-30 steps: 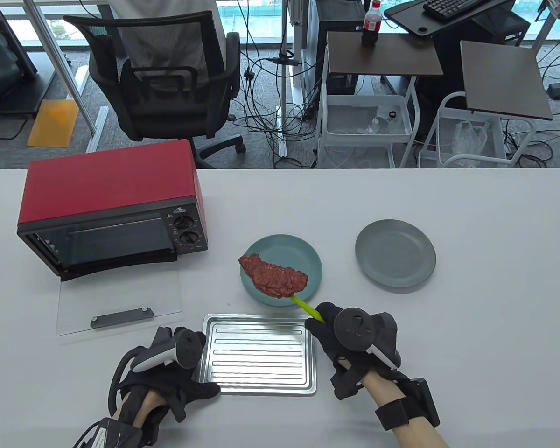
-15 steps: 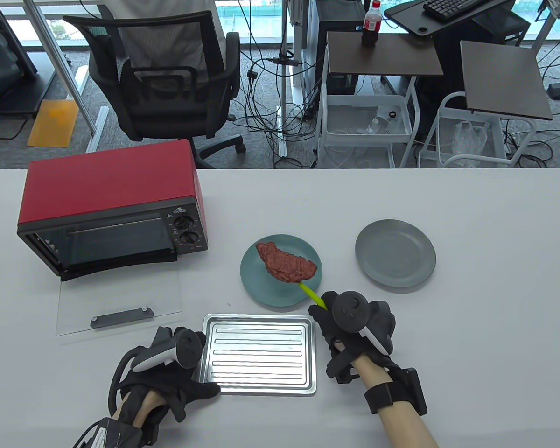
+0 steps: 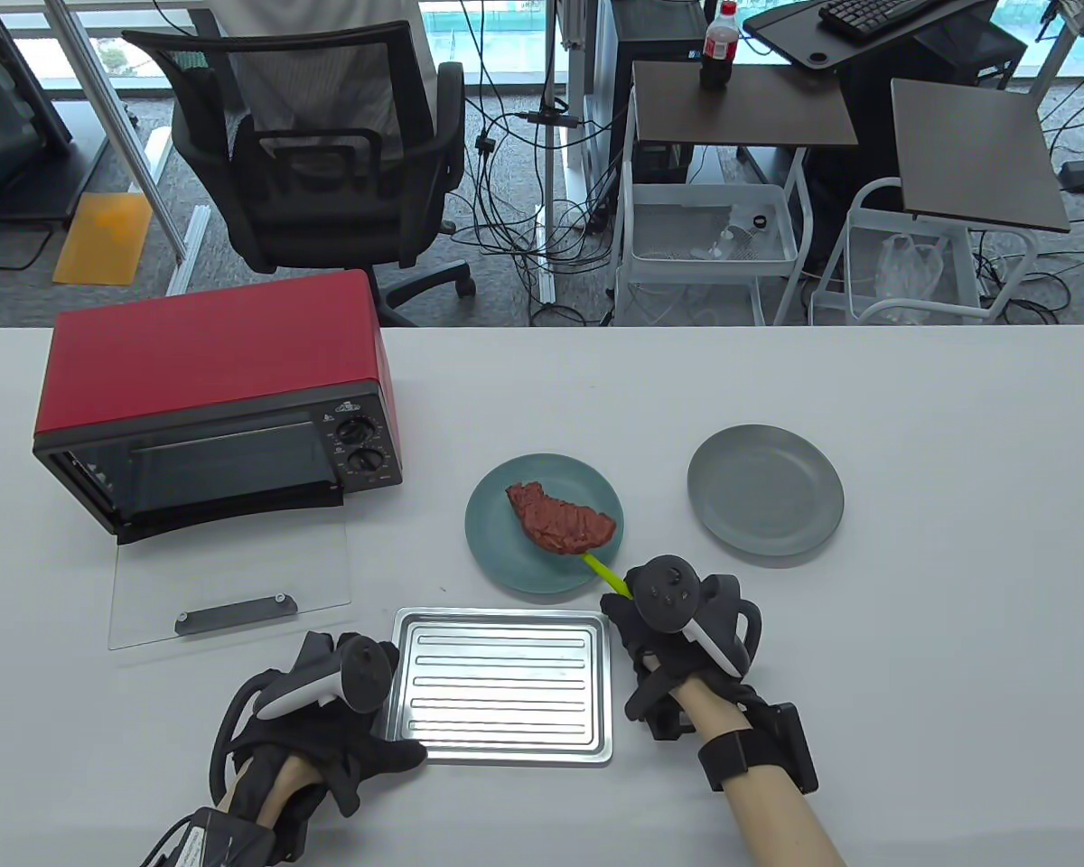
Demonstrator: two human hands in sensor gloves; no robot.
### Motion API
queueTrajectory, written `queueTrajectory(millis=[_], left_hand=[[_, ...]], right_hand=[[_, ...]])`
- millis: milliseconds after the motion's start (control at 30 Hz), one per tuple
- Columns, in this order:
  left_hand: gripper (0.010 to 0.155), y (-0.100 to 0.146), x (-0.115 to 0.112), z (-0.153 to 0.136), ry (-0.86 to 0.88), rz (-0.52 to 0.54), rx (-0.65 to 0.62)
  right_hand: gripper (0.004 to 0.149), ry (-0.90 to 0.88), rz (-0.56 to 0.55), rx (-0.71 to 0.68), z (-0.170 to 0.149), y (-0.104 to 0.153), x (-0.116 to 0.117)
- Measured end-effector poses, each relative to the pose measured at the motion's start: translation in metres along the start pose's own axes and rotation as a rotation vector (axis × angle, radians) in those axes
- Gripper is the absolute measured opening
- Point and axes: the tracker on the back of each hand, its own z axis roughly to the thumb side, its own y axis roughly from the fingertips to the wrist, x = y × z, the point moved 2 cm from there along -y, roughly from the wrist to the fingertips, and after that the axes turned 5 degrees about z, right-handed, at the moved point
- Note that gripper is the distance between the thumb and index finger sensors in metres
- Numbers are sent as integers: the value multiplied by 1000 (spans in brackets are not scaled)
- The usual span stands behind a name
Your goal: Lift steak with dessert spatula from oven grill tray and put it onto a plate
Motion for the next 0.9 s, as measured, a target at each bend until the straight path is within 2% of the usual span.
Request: queueTrajectory(millis=[900], left_hand=[[104, 0, 0, 0, -1, -1, -1]], right_hand=[[40, 94, 24, 36, 7, -4, -1]])
